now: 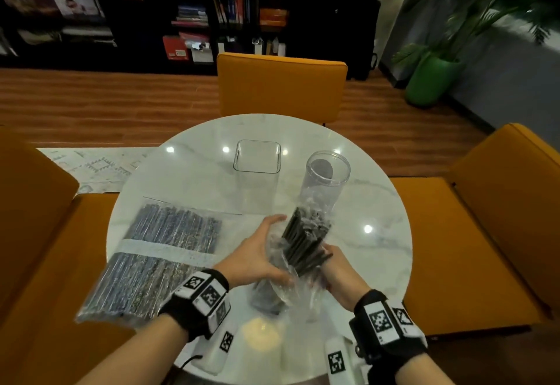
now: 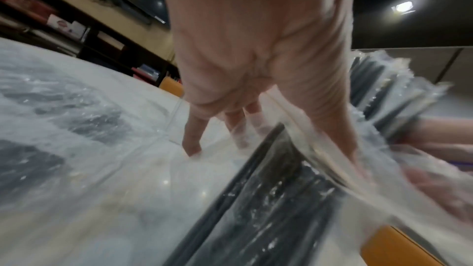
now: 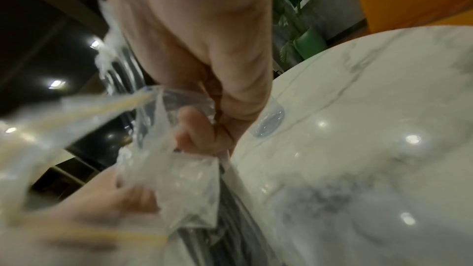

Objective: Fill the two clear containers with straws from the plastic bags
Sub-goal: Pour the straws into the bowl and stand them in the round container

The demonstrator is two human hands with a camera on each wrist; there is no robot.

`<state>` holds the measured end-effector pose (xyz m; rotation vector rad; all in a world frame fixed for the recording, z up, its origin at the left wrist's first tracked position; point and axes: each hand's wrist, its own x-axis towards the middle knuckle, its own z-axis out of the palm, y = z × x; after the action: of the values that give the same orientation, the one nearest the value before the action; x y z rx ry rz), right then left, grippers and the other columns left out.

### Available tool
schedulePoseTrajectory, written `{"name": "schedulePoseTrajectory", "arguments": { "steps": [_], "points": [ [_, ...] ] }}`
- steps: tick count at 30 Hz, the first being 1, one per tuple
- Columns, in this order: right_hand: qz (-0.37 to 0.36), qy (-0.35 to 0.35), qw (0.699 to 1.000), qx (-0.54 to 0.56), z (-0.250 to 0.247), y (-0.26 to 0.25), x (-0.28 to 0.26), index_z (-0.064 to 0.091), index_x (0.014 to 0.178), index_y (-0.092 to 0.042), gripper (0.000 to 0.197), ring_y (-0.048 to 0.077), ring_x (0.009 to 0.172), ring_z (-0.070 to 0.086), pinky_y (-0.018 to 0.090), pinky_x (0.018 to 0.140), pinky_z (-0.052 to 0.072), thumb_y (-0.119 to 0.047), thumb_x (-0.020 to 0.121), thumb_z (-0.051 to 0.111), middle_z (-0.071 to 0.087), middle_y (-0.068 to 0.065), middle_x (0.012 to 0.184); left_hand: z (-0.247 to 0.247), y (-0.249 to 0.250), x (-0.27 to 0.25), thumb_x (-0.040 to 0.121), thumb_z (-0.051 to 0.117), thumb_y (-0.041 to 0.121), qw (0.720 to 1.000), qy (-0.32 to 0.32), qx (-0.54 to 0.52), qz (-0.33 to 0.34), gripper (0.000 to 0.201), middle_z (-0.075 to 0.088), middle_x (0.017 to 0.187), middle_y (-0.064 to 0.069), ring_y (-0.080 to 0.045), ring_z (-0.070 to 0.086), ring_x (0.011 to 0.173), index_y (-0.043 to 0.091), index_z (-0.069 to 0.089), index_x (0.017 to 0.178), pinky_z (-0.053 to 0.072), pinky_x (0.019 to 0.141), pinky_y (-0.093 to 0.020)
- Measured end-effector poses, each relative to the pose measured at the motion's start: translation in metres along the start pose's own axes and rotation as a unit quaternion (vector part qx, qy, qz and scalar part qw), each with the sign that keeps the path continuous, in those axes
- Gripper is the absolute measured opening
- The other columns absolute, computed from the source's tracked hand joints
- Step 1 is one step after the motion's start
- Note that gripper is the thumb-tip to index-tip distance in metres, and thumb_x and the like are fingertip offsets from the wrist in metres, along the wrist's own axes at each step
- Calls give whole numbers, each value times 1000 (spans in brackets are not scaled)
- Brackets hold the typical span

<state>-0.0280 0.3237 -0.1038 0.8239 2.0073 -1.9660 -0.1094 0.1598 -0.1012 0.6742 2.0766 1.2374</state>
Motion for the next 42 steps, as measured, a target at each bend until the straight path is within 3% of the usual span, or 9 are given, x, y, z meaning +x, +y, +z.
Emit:
{"name": "schedulePoseTrajectory", "arguments": {
  "steps": [6, 9, 12, 19, 23, 32, 37, 40, 42],
  "points": [
    [-72, 56, 993, -73, -25, -27, -19, 56, 122, -13, 25, 18, 80, 64, 30, 67, 51, -17, 100, 46, 64, 4, 106, -16, -5, -8, 69, 82, 7, 994, 101, -43, 26, 61, 70, 105, 4, -23, 70, 94, 28, 51, 118, 59, 81, -37],
    [-250, 97, 952, -147, -31, -54, -34, 52, 127, -29, 48, 8, 112, 59, 24, 90, 52, -3, 87, 53, 61, -10, 124, -26, 11, -7, 72, 82, 9, 983, 145, -91, 67, 60, 66, 110, 14, 9, 63, 95, 32, 50, 118, 53, 79, -9],
    [-338, 65, 934, -94, -26, -71, -38, 44, 138, -30, 63, 2, 118, 57, 20, 95, 50, -11, 83, 67, 59, -13, 130, -26, 24, -1, 69, 85, 11, 970, 178, -127, 110, 70, 62, 114, 20, 18, 58, 97, 37, 46, 122, 44, 73, 2],
    [-273, 103, 948, -126, -21, -48, -4, 43, 134, -41, 67, 3, 114, 58, 37, 99, 51, -46, 76, 77, 60, -17, 123, 7, 0, 20, 55, 84, 42, 996, 87, 22, 10, 109, 50, 136, 7, -20, 48, 123, 76, 2, 119, 39, 105, -49],
    [-289, 95, 945, -118, -19, -54, 4, 51, 126, -42, 58, 0, 113, 58, 34, 99, 50, -48, 74, 75, 61, -18, 123, 1, 0, 28, 69, 82, 15, 995, 91, -33, 40, 86, 53, 125, 13, -11, 53, 113, 48, 30, 130, 43, 88, -15],
    [-348, 70, 930, -95, -46, -67, 35, 57, 89, -24, 19, 1, 83, 64, 14, 70, 51, -15, 84, 74, 63, 3, 99, 9, 23, 57, 68, 78, -5, 971, 192, -127, 61, 71, 63, 120, 5, -3, 63, 107, 28, 48, 124, 55, 86, -26],
    [-362, 34, 926, -100, -57, -73, 39, 51, 87, -27, 13, 15, 79, 68, 37, 66, 57, -24, 92, 62, 69, 6, 88, 24, 10, 52, 73, 76, -4, 974, 209, -91, 14, 67, 63, 116, 8, 17, 60, 94, 20, 45, 128, 47, 71, -4],
    [-401, 25, 912, -79, -73, -98, 29, 51, 93, -31, 12, 24, 94, 69, 40, 79, 56, -39, 88, 59, 71, 8, 100, 24, 4, 48, 74, 78, 4, 971, 221, -93, -9, 73, 58, 131, 6, 9, 57, 109, 23, 41, 135, 47, 89, -15],
    [-422, 12, 906, -33, -86, -120, 19, 49, 99, -13, 16, 22, 91, 71, 31, 75, 56, -24, 93, 59, 74, 8, 96, 23, 2, 48, 74, 80, 12, 971, 227, -72, -24, 82, 50, 143, 1, -12, 51, 126, 24, 35, 142, 41, 105, -36]
  ]
}}
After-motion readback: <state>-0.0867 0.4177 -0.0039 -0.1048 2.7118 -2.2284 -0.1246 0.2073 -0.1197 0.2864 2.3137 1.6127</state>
